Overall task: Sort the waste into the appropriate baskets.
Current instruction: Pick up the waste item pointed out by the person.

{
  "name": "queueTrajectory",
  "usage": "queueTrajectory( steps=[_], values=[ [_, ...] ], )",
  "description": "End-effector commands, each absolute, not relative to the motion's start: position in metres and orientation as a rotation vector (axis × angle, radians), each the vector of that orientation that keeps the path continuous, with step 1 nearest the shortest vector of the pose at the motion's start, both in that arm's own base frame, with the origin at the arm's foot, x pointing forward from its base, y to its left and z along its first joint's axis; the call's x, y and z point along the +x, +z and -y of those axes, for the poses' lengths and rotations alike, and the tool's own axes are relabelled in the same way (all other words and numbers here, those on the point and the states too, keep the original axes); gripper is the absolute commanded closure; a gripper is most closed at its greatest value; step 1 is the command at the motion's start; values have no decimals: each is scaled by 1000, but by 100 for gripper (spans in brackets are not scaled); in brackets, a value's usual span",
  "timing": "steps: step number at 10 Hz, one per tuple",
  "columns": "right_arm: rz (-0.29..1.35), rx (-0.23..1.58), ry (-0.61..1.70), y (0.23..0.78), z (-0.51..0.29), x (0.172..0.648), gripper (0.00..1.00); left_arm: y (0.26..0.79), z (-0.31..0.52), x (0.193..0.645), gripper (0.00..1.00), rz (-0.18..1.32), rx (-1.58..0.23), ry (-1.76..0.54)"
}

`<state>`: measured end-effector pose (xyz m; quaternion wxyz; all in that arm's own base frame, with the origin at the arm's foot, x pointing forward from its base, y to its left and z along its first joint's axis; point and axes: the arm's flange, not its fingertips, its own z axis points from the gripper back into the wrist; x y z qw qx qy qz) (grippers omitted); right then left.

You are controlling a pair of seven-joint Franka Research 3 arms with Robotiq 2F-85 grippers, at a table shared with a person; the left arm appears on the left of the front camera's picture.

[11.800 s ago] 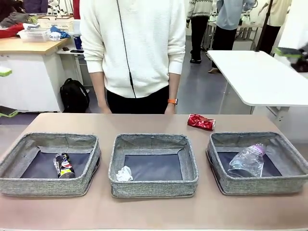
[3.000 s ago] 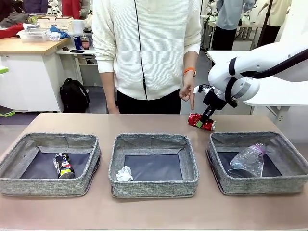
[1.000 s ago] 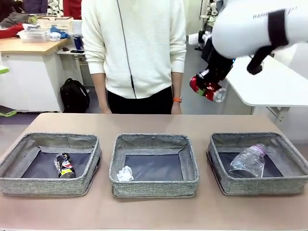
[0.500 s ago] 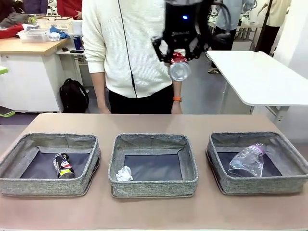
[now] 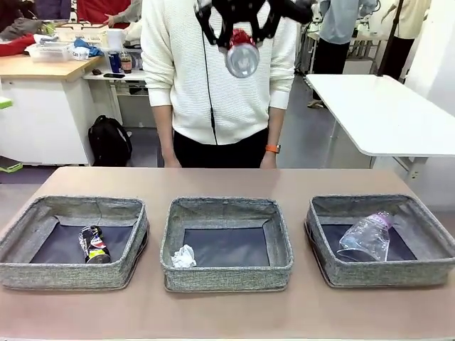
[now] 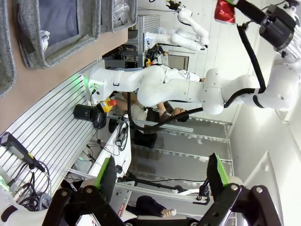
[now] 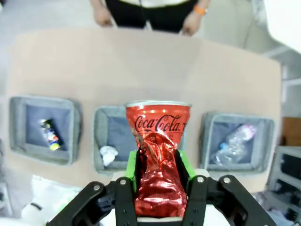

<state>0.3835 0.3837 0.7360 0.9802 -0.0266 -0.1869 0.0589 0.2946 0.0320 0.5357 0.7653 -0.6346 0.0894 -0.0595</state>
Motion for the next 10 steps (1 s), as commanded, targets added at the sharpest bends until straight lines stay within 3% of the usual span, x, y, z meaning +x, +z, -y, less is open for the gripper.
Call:
queueTrajectory(
  steps=[1, 10],
  values=[
    [396, -54, 145, 756, -383, 391, 61, 535, -30, 294, 0, -174, -1387, -137],
    [399, -27, 124, 758, -378, 386, 61, 535, -30, 294, 0, -174, -1387, -137]
  ],
)
